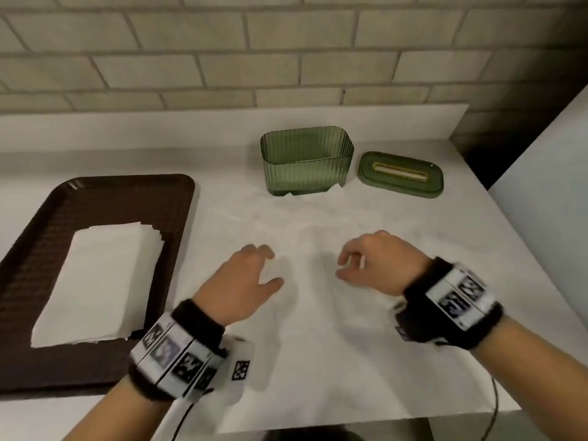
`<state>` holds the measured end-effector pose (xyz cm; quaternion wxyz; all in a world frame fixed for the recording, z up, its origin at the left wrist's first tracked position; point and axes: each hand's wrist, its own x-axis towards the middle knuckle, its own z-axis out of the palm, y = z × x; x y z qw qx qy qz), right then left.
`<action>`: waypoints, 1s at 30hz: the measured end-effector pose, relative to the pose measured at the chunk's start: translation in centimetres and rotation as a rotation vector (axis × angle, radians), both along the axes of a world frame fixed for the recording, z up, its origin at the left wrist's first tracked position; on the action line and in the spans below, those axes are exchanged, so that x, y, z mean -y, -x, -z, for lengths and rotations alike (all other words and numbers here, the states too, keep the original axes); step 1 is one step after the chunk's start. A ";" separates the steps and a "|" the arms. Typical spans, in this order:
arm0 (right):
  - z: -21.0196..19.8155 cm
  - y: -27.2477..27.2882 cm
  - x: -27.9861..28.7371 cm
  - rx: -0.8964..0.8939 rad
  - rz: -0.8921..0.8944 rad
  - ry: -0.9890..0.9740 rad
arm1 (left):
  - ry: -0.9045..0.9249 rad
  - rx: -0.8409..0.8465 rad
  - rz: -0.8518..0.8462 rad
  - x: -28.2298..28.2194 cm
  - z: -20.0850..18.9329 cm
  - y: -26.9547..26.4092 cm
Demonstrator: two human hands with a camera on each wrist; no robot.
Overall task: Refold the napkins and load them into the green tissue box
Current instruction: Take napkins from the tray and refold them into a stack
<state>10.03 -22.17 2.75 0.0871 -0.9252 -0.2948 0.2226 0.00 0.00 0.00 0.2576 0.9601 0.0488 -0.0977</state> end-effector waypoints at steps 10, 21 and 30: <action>4.1 -3.2 -4.7 -0.142 0.217 -0.147 | 0.023 -0.184 0.065 0.5 2.2 -7.5; 1.7 -3.8 -4.3 -0.220 0.126 -0.384 | 0.266 0.061 0.042 -0.2 1.5 -7.4; -1.9 -1.7 -2.9 -0.146 0.099 -0.663 | 0.609 0.386 0.078 0.2 -3.2 -6.7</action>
